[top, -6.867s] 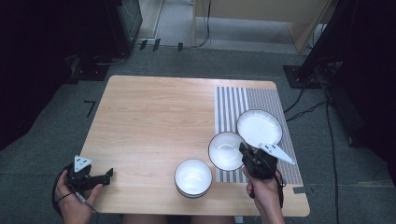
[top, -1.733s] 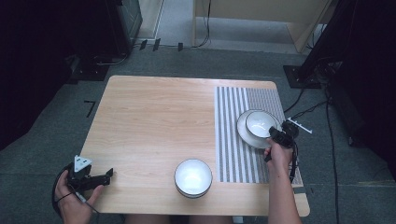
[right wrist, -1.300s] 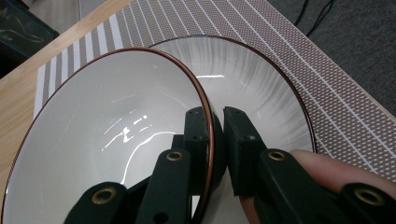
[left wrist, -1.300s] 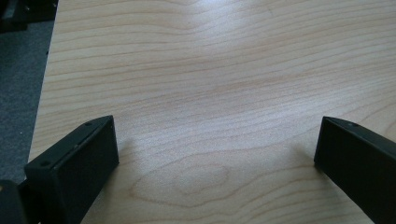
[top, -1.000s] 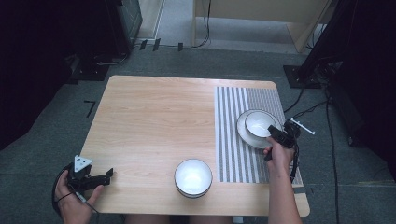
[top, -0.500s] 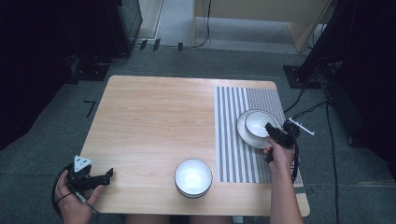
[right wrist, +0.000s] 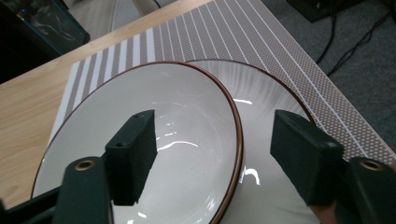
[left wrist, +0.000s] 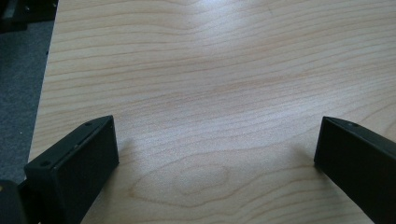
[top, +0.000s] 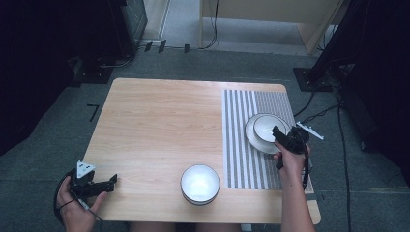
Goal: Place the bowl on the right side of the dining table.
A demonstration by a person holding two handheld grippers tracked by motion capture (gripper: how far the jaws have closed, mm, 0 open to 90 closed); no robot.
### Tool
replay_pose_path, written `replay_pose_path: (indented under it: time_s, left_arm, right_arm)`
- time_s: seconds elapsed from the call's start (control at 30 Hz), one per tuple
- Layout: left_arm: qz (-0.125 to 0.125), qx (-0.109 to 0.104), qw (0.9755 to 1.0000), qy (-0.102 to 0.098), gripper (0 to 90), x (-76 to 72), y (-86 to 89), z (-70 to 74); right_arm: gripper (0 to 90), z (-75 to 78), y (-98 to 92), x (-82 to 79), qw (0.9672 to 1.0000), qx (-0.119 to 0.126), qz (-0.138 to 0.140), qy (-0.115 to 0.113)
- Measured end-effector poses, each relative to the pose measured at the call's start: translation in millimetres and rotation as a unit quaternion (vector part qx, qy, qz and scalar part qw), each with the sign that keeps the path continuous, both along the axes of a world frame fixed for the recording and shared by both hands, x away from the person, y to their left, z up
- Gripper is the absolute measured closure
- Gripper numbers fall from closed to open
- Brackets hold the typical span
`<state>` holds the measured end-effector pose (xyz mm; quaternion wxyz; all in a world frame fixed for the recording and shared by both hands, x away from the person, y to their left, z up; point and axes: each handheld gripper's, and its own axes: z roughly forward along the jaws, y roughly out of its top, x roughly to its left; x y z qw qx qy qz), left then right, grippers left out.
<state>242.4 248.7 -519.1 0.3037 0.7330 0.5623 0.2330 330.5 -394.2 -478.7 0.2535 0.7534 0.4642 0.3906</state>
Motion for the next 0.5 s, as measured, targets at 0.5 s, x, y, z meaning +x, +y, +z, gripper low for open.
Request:
replay_pose_path:
  time_s: [0.5]
  left_arm:
    - [0.0, 0.0, 1.0, 0.0, 0.0, 0.0, 0.0, 0.0]
  right_arm:
    - [12.5, 5.0, 9.4, -5.7, 0.9968, -0.072, 0.028, -0.023]
